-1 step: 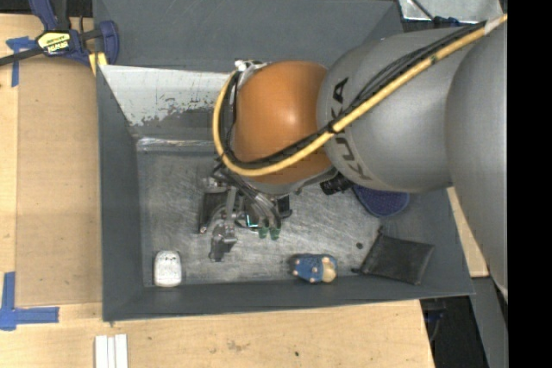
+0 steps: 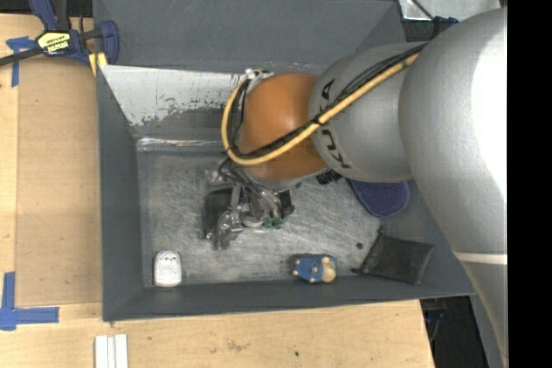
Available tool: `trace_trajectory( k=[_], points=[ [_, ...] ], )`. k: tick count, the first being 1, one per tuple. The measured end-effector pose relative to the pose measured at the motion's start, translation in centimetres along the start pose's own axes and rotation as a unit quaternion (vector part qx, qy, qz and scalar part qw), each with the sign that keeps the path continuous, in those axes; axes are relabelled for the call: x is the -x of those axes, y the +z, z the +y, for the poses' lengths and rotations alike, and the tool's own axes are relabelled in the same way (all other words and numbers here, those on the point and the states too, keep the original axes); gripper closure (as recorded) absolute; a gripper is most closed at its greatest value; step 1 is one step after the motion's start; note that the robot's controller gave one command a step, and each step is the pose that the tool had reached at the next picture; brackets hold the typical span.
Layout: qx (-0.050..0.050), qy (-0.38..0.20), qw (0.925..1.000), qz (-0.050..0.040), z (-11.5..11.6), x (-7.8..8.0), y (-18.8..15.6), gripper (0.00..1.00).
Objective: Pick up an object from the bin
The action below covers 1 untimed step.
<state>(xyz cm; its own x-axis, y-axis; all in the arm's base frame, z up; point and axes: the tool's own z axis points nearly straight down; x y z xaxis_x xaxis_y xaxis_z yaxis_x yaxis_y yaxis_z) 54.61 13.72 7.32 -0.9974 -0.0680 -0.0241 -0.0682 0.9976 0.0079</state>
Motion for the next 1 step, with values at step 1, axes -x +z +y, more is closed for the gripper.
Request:
trace_trajectory(
  k=[1],
  points=[
    [-0.001,0.001,1.0000,-0.0021,-0.06,0.10,-0.42,1.00]
  ],
)
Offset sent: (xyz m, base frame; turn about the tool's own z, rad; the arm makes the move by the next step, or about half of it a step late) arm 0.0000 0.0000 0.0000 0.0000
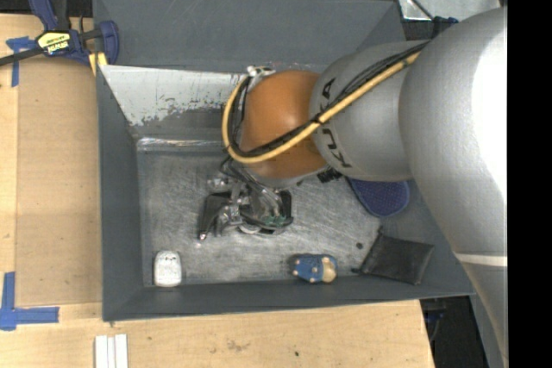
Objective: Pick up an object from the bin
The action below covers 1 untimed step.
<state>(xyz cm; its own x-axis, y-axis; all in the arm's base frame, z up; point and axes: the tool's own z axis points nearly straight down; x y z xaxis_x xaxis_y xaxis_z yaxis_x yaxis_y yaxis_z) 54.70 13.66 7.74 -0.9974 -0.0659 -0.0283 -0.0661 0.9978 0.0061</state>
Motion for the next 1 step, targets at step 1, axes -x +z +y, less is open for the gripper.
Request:
trace_trajectory(
  k=[1],
  points=[
    [-0.003,-0.127,0.9918,0.0132,-13.90,-3.47,-13.09,1.00]
  ],
)
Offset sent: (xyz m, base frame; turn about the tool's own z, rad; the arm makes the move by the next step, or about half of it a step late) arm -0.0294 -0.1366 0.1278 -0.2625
